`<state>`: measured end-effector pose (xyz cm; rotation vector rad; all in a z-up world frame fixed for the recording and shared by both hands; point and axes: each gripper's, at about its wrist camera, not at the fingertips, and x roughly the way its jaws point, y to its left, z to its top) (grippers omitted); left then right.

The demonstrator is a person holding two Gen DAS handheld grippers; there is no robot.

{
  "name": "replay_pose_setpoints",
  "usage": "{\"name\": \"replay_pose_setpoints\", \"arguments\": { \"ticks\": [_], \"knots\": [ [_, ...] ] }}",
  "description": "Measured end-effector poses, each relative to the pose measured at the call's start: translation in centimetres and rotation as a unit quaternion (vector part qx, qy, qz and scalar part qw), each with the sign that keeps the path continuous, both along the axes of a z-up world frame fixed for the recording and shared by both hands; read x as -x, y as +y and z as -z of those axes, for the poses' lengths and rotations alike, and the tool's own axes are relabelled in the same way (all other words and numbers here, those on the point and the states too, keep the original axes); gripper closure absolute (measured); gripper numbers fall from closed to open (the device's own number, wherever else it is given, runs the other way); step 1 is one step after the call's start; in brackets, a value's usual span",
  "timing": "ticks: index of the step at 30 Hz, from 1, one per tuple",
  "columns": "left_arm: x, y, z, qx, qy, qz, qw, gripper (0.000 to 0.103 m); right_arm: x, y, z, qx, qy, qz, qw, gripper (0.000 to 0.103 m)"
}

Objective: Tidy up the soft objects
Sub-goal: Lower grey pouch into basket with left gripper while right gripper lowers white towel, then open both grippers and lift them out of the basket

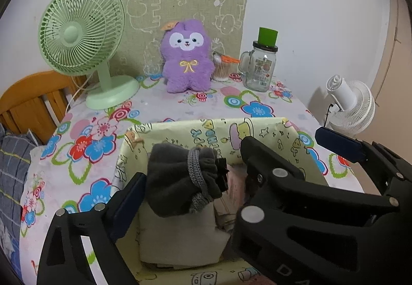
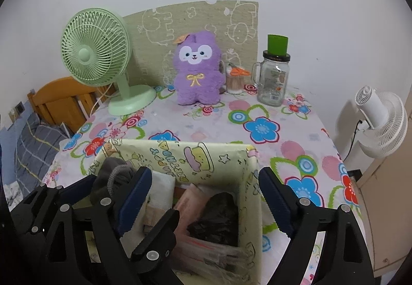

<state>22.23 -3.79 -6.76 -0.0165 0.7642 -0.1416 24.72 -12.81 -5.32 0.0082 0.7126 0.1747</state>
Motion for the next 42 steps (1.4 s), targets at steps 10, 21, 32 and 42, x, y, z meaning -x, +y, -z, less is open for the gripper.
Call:
{"name": "replay_pose_setpoints", "arguments": {
  "ticks": [10,21,32,42],
  "knots": [
    [1.6,-0.4,-0.2,0.002,-0.007,0.004,1.0000,0.006,1.7,-0.4,-0.1,0.002,0.000,0.008,1.000,0.016],
    [3.7,-1.4,-0.5,0.009,-0.020,0.019,0.9996,0.006,4.5,-1.5,-0.5,0.001,-0.008,0.024,1.000,0.014],
    [5.3,-2.9,-0.4,0.004,-0.023,0.033,0.9992,0.006,6.4,-3.0,-0.3,-0.001,-0.008,0.036,0.999,0.013],
    [7.6,-2.4,-1.1,-0.001,-0.037,0.024,0.9990,0.006,8.6,-2.4,-0.8,-0.006,-0.021,0.027,0.999,0.013]
  ]
}}
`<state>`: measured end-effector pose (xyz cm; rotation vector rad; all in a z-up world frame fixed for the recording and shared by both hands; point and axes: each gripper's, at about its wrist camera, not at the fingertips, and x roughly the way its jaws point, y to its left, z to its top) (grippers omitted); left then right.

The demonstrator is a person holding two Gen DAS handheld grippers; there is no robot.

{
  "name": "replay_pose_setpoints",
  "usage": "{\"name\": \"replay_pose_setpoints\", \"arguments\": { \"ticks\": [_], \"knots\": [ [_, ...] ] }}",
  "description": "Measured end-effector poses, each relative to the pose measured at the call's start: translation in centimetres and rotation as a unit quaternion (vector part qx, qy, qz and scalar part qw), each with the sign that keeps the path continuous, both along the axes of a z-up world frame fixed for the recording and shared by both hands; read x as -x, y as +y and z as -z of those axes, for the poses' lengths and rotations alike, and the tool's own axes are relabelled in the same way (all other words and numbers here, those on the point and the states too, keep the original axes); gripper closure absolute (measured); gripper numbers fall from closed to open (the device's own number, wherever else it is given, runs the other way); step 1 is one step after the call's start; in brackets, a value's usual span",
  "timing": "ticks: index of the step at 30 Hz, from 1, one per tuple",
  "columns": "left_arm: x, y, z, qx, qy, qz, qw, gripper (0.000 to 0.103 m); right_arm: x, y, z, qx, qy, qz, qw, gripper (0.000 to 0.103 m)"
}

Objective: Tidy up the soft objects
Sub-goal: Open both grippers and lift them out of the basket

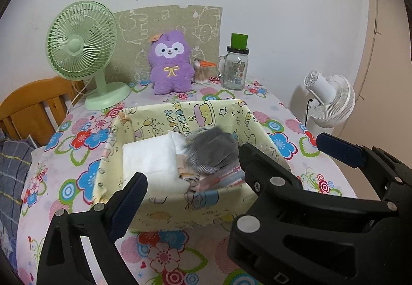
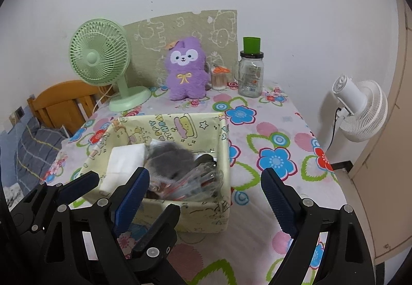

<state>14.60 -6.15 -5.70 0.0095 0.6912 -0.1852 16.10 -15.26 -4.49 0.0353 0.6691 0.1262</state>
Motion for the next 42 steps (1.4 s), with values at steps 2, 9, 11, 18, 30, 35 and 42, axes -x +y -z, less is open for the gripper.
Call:
{"name": "replay_pose_setpoints", "arguments": {
  "ticks": [2,9,11,18,30,35,42],
  "knots": [
    [0.6,0.3,-0.1,0.000,-0.003,-0.003,1.0000,0.006,0.4,0.3,-0.1,0.000,-0.002,-0.002,1.000,0.012],
    [2.7,1.2,-0.3,0.003,-0.012,-0.011,0.9999,0.006,2.5,1.3,-0.5,0.005,-0.012,-0.009,1.000,0.008],
    [3.3,1.5,-0.4,0.004,-0.015,-0.013,0.9998,0.006,3.0,1.5,-0.6,0.006,-0.014,-0.010,1.000,0.008],
    [4.8,2.4,-0.9,0.005,-0.023,-0.020,0.9995,0.006,4.6,2.4,-1.2,0.006,-0.022,-0.016,1.000,0.008],
    [7.2,3.9,-1.7,0.009,-0.039,-0.034,0.9986,0.005,7.1,2.5,-2.1,0.009,-0.040,-0.005,0.999,0.008],
    [7.7,5.6,-1.8,0.019,-0.037,-0.061,0.9973,0.005,8.3,1.7,-2.7,0.017,-0.050,0.008,0.999,0.008],
    [9.0,7.3,-2.8,0.020,-0.051,-0.082,0.9952,0.005,9.8,0.1,-3.8,0.018,-0.068,0.029,0.997,0.008]
  ]
}}
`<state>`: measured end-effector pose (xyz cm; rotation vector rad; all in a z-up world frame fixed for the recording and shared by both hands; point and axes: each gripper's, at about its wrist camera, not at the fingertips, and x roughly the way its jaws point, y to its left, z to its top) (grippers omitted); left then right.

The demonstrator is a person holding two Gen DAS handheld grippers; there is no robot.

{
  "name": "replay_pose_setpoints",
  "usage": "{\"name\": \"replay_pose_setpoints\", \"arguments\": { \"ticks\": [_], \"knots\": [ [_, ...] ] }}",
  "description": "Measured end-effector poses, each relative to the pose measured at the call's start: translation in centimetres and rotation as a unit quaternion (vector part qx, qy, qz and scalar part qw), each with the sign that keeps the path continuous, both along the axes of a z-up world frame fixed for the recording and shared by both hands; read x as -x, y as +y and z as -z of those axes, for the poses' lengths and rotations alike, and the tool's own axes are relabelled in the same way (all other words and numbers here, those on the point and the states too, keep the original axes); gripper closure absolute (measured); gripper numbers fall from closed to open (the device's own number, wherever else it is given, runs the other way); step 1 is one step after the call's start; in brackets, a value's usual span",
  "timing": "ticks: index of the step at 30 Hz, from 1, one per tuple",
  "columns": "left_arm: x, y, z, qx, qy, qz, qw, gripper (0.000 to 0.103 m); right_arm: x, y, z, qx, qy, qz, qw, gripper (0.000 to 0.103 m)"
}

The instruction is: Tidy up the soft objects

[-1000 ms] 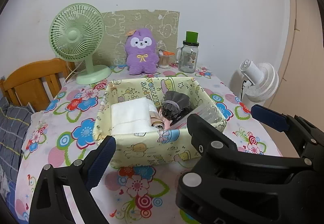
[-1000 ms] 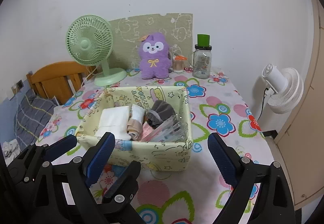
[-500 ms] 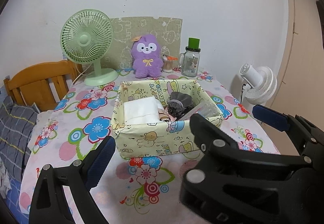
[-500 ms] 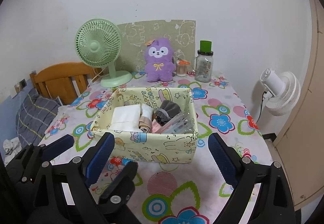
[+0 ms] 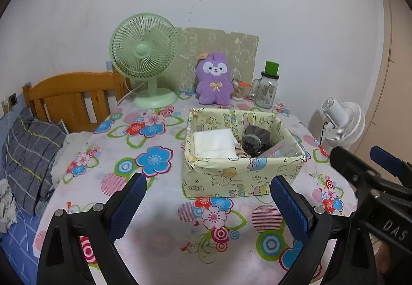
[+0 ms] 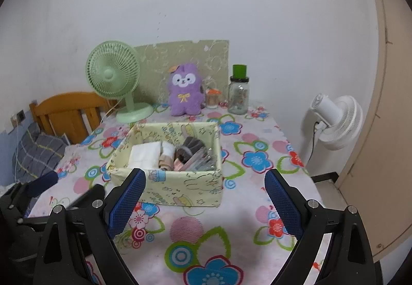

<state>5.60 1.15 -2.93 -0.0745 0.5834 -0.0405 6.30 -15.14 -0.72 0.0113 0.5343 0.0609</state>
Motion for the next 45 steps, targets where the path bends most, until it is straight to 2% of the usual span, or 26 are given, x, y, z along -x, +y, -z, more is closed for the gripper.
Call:
{"name": "replay_pose_setpoints", "arguments": {
  "ticks": [7,20,26,45],
  "knots": [
    [1.9,0.0,-1.8,-0.016,-0.035,0.005,0.9993,0.005,1.7,-1.6,-1.4,-0.008,-0.023,0.013,1.000,0.008],
    [3.5,0.1,-2.8,-0.030,-0.061,-0.009,0.9977,0.001,3.9,-3.1,-2.4,-0.013,-0.037,0.033,0.999,0.008],
    [3.7,0.5,-3.1,-0.017,-0.066,-0.012,0.9976,0.000,4.1,-3.7,-2.4,-0.018,-0.039,0.040,0.998,0.008],
    [3.9,0.2,-3.5,-0.015,-0.067,-0.008,0.9976,0.000,4.2,-4.3,-2.3,-0.028,-0.046,0.039,0.998,0.003]
  ]
}}
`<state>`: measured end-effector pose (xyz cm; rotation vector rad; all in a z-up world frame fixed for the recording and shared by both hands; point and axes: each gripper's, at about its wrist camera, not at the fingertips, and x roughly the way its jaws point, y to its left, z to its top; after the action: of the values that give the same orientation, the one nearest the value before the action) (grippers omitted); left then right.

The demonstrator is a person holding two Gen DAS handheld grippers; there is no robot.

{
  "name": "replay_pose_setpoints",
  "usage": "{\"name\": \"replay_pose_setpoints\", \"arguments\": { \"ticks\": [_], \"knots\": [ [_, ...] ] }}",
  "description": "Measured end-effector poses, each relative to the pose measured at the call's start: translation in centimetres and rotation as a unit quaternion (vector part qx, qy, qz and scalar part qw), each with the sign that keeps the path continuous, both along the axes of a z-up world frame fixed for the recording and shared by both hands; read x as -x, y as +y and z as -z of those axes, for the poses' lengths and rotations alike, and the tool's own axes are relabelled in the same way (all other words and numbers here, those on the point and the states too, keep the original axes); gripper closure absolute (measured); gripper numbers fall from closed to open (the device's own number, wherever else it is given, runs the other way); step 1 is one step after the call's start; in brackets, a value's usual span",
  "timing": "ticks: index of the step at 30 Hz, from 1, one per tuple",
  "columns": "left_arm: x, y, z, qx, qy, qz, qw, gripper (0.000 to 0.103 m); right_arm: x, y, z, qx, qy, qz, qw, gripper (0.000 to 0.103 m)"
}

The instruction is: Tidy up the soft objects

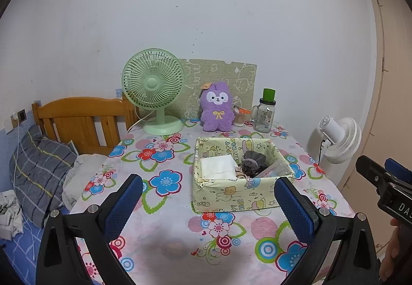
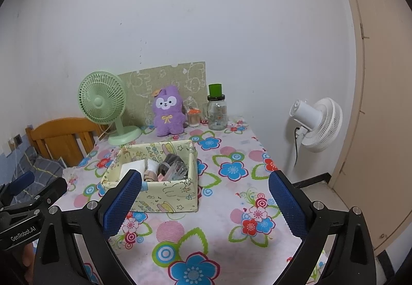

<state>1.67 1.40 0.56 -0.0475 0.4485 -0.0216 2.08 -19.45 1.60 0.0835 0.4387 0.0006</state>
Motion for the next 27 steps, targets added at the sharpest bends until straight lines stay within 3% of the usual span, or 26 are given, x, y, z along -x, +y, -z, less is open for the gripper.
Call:
{"name": "replay_pose_setpoints", "arguments": {
  "ticks": [27],
  "knots": [
    [0.31,-0.07,-0.29,0.008,-0.006,0.009,0.9999,0.000,0.12,0.01,-0.27,-0.009,-0.005,-0.006,1.000,0.003]
  ]
}}
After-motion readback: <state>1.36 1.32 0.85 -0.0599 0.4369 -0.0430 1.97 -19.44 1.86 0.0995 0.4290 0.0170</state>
